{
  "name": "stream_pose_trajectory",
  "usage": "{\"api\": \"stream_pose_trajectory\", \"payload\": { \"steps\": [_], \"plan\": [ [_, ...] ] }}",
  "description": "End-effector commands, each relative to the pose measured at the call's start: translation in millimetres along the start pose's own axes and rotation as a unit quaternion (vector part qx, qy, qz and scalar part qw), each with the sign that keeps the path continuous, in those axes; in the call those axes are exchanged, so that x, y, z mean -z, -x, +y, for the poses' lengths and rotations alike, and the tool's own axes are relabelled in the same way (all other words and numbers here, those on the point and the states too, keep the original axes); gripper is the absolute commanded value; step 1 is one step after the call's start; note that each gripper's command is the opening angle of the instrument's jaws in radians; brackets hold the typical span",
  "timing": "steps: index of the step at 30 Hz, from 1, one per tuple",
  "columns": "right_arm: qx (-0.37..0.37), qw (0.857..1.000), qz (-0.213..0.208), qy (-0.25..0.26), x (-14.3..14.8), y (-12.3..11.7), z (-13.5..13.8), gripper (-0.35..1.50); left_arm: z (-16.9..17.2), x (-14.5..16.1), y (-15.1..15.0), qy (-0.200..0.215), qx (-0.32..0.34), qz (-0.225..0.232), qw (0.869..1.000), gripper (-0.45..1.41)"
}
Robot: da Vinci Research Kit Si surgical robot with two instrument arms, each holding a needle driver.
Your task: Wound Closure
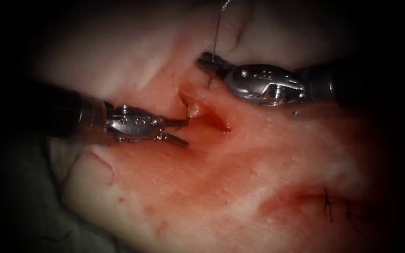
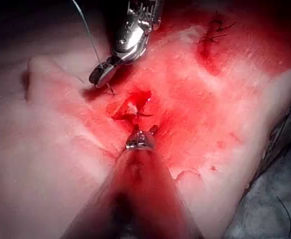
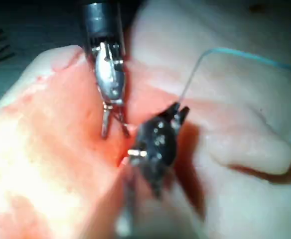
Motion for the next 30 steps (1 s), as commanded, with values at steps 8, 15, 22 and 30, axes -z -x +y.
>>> {"api": "stream_pose_trajectory", "payload": {
  "steps": [8, 15, 22, 30],
  "plan": [
    [-0.135, 0.988, 0.002, -0.080, -0.6, 2.2, -1.6, -0.35, 0.3, -0.8, 0.3, 0.001, 0.000, -0.001, 1.000, 0.41],
    [-0.190, 0.976, 0.003, -0.106, -1.2, 3.3, -2.1, -0.35, 0.3, -0.5, 0.2, -0.001, -0.011, -0.001, 1.000, 0.39],
    [-0.129, 0.989, 0.009, -0.077, 1.0, 1.9, 1.7, 0.54, 0.7, -0.1, -0.5, -0.004, -0.129, 0.010, 0.992, 0.20],
    [-0.120, 0.990, 0.010, -0.076, 1.1, 1.8, 1.9, 0.81, 0.8, 0.8, -1.9, -0.013, -0.216, 0.065, 0.974, 0.27]
  ]
}}
